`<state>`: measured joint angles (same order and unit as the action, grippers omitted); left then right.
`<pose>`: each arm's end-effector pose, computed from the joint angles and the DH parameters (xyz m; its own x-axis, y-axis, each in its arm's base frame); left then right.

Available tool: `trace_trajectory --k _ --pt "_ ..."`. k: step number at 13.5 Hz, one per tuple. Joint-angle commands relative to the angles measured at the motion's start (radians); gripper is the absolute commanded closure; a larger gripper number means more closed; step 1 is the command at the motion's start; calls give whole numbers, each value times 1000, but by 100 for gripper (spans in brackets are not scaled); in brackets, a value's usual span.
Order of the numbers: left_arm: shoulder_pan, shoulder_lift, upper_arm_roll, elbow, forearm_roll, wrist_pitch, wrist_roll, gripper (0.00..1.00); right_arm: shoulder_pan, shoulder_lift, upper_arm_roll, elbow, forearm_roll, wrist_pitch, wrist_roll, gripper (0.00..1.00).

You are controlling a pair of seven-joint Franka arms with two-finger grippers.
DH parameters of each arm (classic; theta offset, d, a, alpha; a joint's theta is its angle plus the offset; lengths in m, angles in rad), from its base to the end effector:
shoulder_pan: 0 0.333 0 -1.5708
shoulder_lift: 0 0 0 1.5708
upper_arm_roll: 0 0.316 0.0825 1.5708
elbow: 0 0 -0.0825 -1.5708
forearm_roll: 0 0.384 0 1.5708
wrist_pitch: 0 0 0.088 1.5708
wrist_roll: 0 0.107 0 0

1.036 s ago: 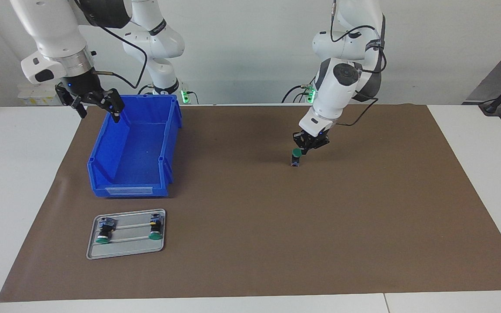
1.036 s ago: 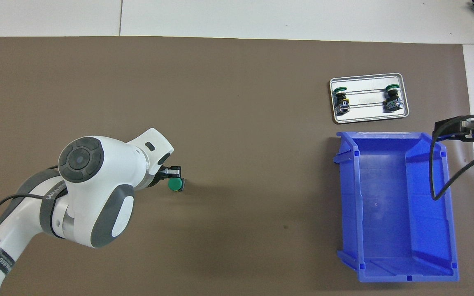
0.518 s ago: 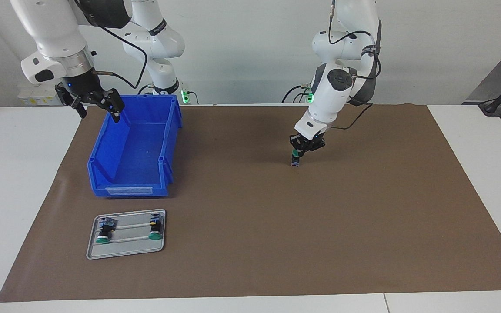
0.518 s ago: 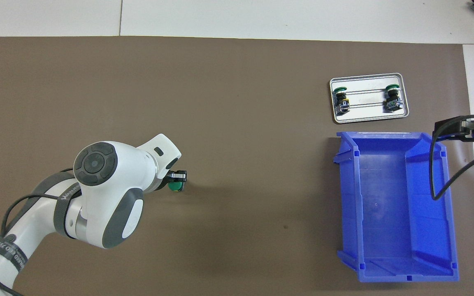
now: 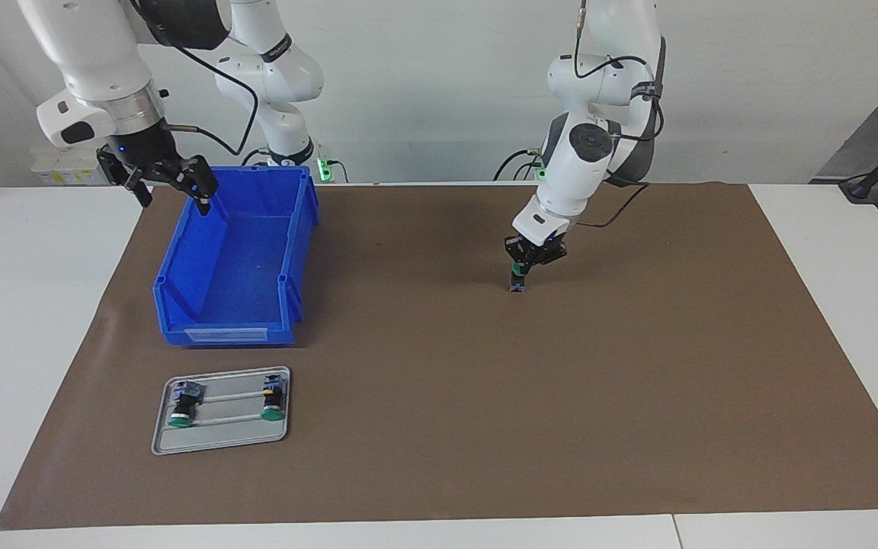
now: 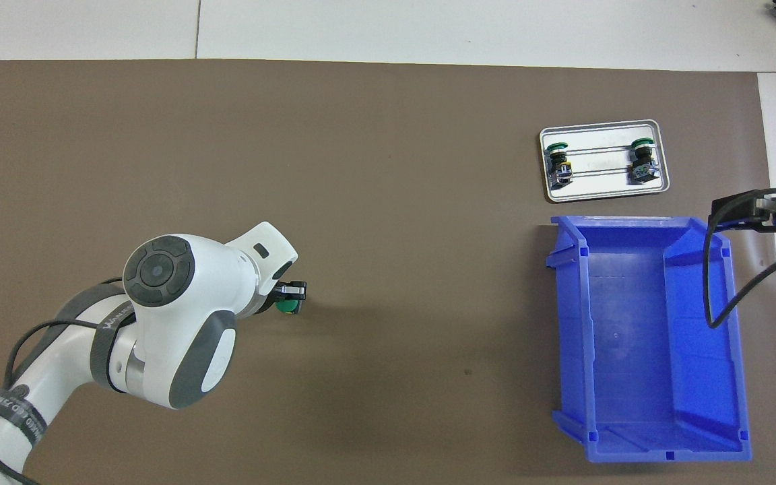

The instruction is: Place and press button with both arms

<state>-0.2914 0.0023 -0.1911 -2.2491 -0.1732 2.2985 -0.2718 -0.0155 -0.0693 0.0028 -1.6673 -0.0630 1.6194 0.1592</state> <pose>0.4649 -0.2476 0.3688 0.9952 -0.0981 0.0018 -0.0974 -0.9854 0.1400 0.5367 -0.0132 0.6211 0.9853 -0.1677 0.0310 -0.1693 -0.9838 0.0589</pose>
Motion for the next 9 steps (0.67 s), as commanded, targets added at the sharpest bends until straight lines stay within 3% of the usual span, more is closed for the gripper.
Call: trace_trajectory --k 1,5,9 --pt "-15 -8 9 -70 23 71 -15 100 -9 -24 5 -29 8 13 3 0" --pt "-23 7 9 -67 23 90 -13 100 -9 -26 6 -29 8 13 3 0" --pt "-11 45 10 69 23 -25 -13 100 -9 -26 6 -29 8 14 3 0"
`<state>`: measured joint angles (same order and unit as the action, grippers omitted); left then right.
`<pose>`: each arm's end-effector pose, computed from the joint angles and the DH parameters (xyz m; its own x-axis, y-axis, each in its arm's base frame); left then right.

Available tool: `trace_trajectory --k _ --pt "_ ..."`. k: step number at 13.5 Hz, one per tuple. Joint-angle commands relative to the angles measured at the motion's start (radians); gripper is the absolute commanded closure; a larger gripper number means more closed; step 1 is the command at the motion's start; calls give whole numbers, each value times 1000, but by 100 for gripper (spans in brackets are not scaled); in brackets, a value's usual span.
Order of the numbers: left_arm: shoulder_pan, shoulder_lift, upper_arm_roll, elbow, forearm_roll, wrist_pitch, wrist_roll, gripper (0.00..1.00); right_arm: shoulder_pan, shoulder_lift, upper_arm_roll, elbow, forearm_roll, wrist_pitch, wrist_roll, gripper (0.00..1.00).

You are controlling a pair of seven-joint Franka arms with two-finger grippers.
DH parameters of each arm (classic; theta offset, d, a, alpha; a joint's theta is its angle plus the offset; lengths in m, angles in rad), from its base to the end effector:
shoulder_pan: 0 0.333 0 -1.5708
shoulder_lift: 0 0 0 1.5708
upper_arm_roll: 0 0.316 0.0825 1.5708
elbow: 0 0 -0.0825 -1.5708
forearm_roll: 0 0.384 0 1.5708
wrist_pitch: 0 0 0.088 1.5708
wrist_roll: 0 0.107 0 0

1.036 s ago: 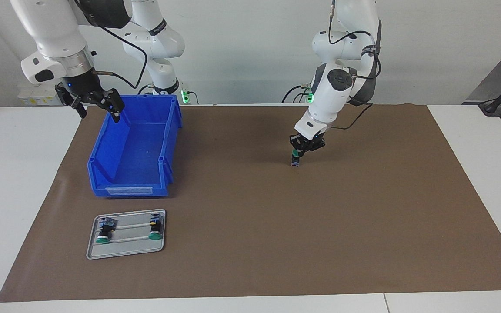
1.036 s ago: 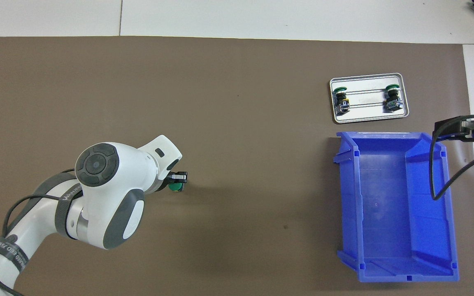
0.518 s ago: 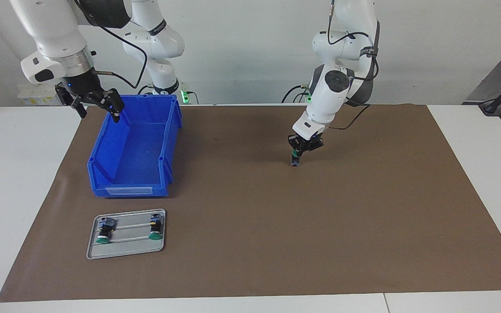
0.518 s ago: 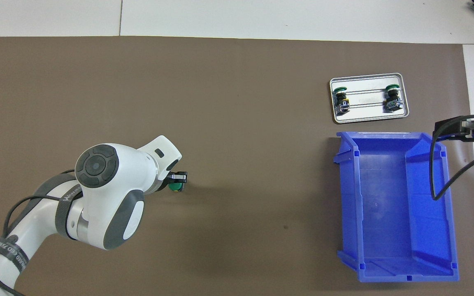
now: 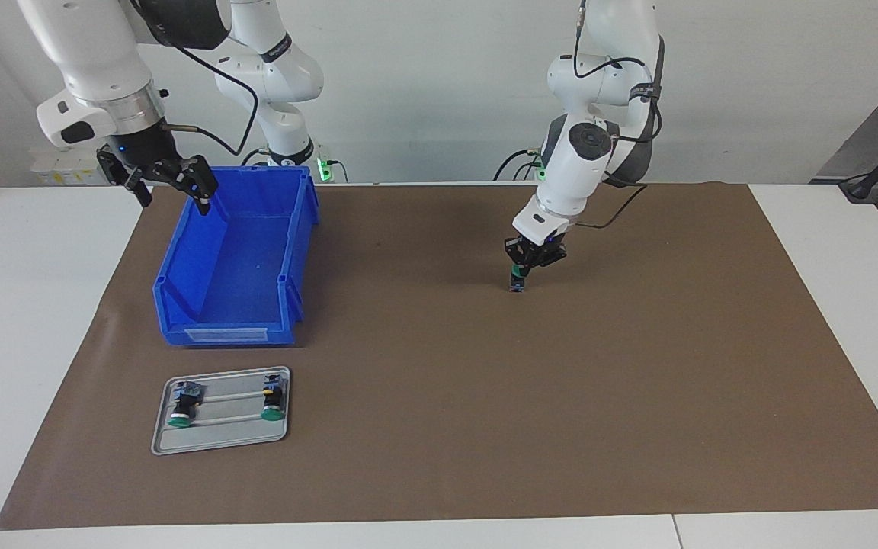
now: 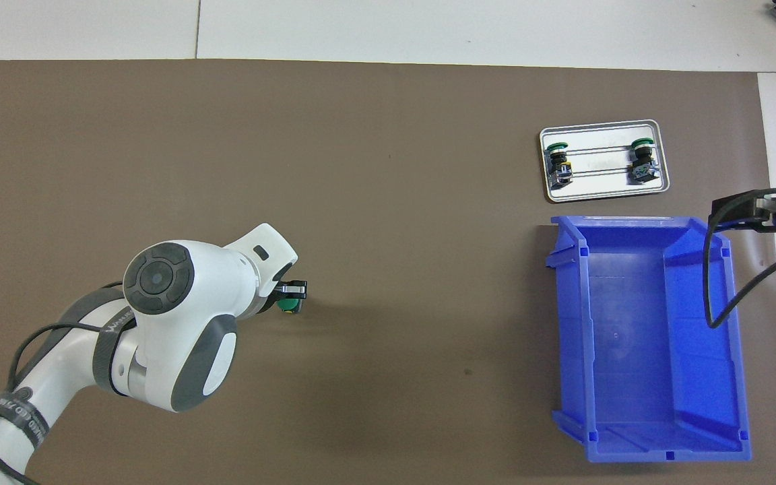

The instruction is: Place and press button with both arms

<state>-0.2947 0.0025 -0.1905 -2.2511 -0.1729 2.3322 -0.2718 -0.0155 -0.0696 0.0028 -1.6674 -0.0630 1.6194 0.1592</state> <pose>0.4671 -0.2495 0.3710 0.9948 -0.0963 0.0320 -0.1000 -0.9839 0.1480 0.5366 -0.0132 0.6212 0.9853 -0.1677 0.0312 -0.1693 -0.9838 0.0589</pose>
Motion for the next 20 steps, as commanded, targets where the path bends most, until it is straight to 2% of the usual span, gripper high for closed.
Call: trace_trajectory --k 1,3,7,13,18,19,20 --pt "-1 57 9 121 23 -103 -13 100 -9 -26 6 -29 8 13 3 0" --pt "17 74 17 226 24 -216 -12 100 -9 -26 5 -29 8 13 3 0" --pt "121 105 17 414 157 -443 40 100 -9 -26 6 -29 8 13 3 0" --pt "324 102 20 574 179 -632 262 100 -9 -26 5 -29 8 14 3 0" --pt "344 106 20 767 195 -812 286 99 -11 -26 6 -29 8 14 3 0" --pt "342 109 19 803 194 -839 286 81 -11 -26 6 -29 8 14 2 0" --pt "341 114 19 833 196 -858 286 51 -11 -26 6 -29 8 13 2 0"
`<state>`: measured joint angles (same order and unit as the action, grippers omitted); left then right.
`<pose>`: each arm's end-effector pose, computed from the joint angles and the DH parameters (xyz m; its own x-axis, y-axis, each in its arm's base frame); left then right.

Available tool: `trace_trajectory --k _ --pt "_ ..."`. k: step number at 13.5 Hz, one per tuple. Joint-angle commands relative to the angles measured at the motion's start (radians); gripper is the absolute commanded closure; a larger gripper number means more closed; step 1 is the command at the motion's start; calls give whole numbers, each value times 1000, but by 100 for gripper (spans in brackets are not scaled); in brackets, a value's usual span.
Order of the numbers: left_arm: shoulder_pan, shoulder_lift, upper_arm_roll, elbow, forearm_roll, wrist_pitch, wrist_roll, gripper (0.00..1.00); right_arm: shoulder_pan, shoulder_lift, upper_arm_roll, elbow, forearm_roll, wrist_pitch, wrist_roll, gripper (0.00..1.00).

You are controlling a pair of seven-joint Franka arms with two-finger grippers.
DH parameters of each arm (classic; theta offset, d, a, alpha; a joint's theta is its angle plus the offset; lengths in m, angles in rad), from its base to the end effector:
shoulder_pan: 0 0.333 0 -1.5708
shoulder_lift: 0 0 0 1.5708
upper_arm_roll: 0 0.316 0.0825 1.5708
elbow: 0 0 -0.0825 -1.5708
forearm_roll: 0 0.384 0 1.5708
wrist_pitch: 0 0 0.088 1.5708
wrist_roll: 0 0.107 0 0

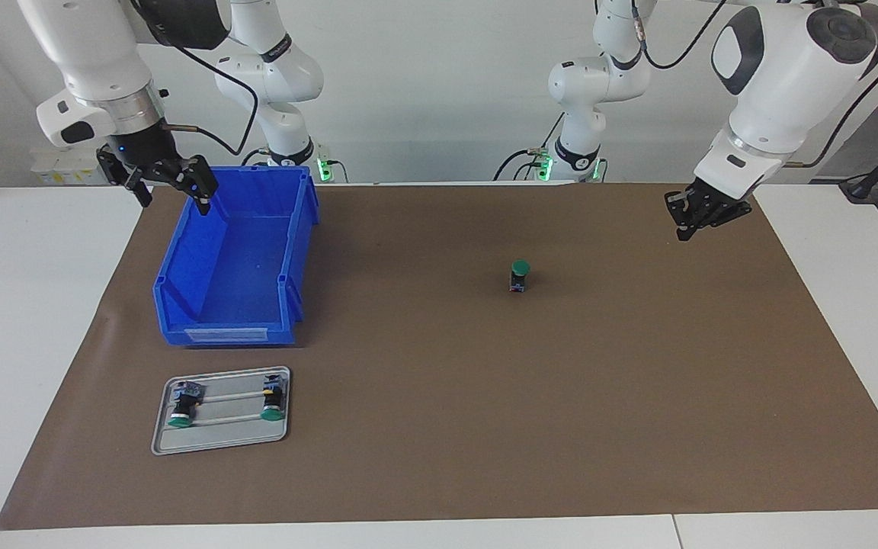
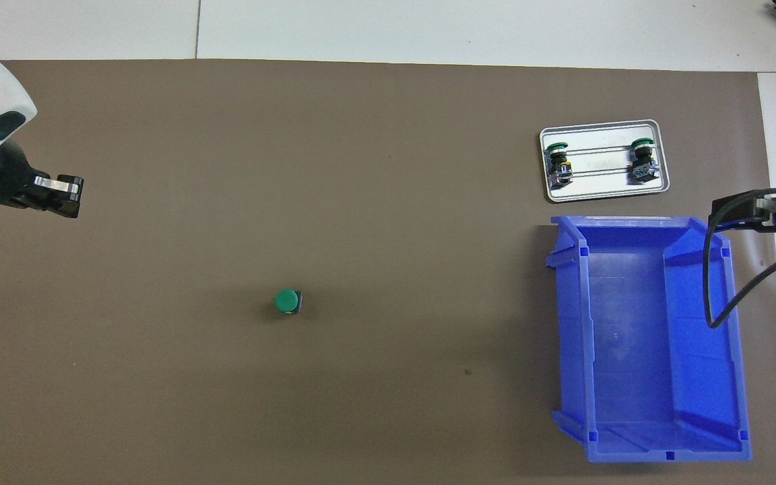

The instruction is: Place and press button with both arms

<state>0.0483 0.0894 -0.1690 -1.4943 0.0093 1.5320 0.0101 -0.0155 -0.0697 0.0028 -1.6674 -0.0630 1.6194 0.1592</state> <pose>0.5739 -0.0640 0.6072 0.9902 -0.1300 -0.0503 -0.1299 -0.9915 0.0062 0.5366 -0.0132 0.6213 0.9853 -0.1677 0.0313 -0.1693 -0.9838 0.0589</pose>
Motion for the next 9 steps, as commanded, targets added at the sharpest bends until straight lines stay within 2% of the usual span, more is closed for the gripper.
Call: trace_trajectory --k 1,2,5,9 --pt "-8 27 -3 84 17 -58 4 20 -12 -25 6 -29 8 14 2 0" --pt "-11 27 -4 89 20 -59 1 3 -12 -25 6 -29 8 14 2 0" --pt "-16 24 -6 83 26 -49 -4 0 -14 -25 6 -29 8 14 2 0" --pt "-18 -16 -6 7 26 -46 -21 0 -15 -25 6 -29 9 14 0 0"
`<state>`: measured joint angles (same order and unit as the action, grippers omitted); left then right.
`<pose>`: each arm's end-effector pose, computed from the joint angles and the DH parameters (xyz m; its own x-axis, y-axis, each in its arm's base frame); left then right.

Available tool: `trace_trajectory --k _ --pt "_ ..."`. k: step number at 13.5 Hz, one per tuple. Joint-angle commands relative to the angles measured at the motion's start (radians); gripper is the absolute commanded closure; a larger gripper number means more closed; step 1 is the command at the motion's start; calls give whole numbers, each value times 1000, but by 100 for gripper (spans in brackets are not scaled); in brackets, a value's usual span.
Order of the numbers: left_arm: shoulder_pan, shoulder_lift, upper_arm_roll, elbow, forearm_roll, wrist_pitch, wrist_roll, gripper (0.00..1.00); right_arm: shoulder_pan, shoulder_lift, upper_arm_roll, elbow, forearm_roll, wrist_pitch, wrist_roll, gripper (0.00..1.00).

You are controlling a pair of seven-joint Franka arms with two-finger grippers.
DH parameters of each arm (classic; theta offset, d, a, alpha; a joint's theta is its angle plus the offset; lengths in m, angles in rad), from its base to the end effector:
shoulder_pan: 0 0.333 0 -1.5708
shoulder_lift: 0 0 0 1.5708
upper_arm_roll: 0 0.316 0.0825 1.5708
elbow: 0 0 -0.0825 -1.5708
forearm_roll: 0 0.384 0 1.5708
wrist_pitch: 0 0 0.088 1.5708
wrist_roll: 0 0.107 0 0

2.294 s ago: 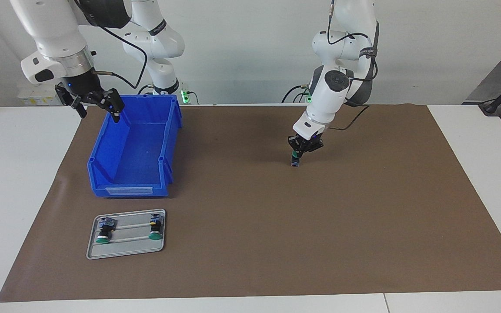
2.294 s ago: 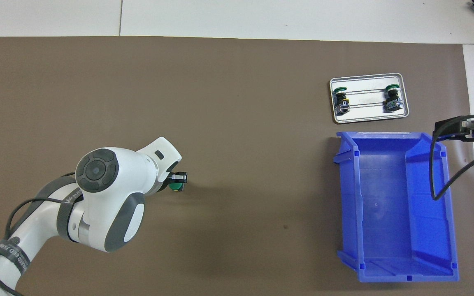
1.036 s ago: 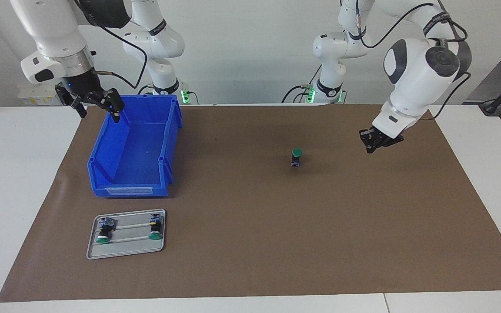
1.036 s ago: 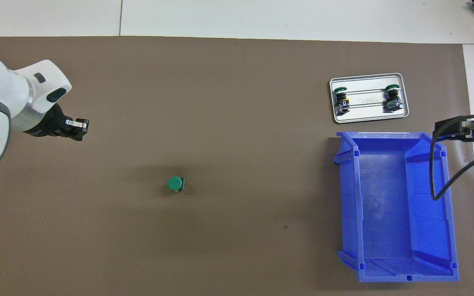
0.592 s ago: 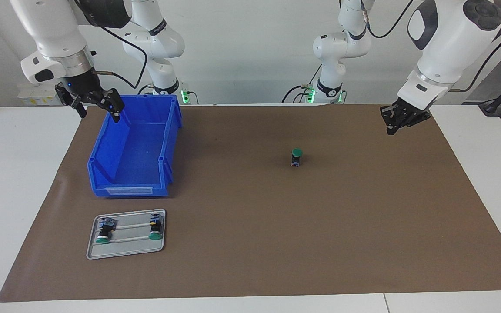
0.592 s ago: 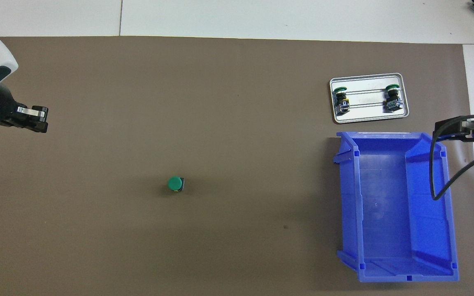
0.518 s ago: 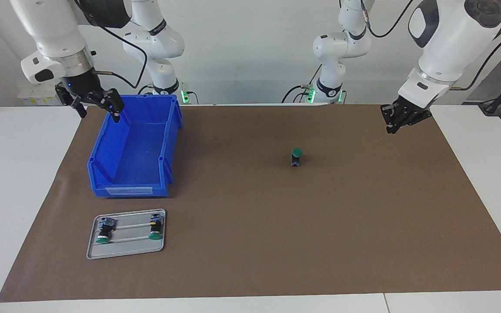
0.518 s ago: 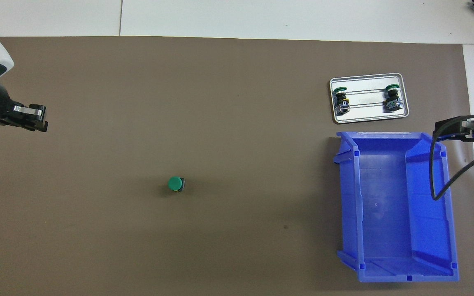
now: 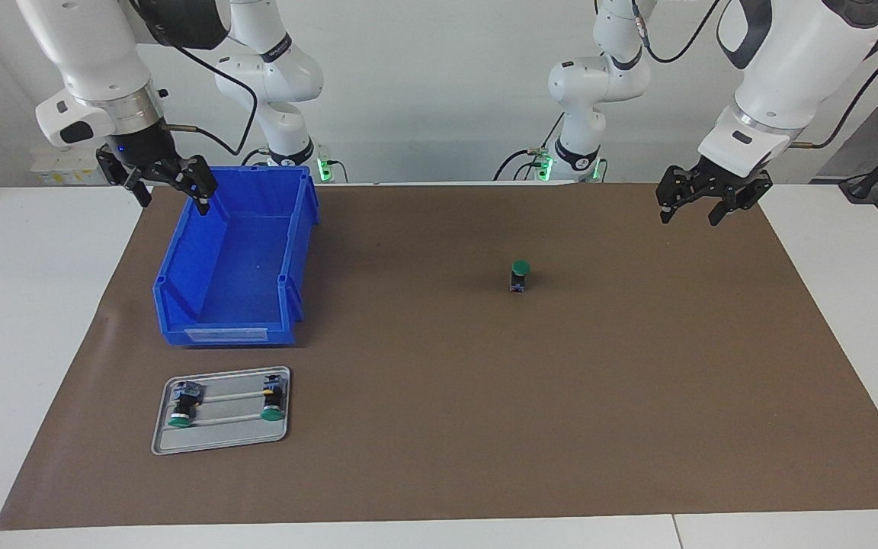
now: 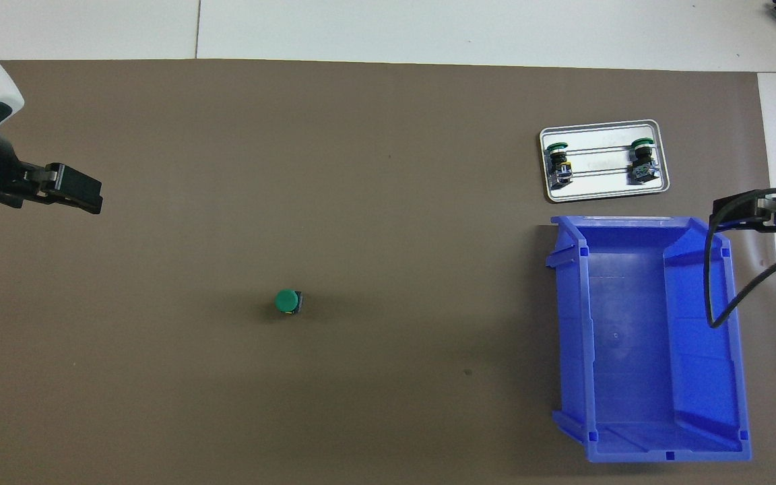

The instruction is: Place and press button with both arms

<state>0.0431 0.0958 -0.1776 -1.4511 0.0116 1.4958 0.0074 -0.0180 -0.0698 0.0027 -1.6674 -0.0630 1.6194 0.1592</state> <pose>0.5719 -0.0707 0.6208 0.9888 -0.1404 -0.0495 -0.1403 -0.9901 0.0057 0.5365 -0.0146 0.6213 0.9849 -0.1703 0.0314 -0.1719 -0.9834 0.0589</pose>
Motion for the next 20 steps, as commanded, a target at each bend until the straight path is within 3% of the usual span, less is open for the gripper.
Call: trace_trajectory --k 1,5,20 --pt "-12 -40 3 -78 24 -5 -21 0 -14 -25 5 -29 9 14 0 0" --pt "-8 -100 3 -202 22 50 -23 0 -14 -25 6 -29 11 14 0 0" --pt "-2 -103 3 -173 19 165 -38 0 -16 -25 5 -29 12 14 -18 0"
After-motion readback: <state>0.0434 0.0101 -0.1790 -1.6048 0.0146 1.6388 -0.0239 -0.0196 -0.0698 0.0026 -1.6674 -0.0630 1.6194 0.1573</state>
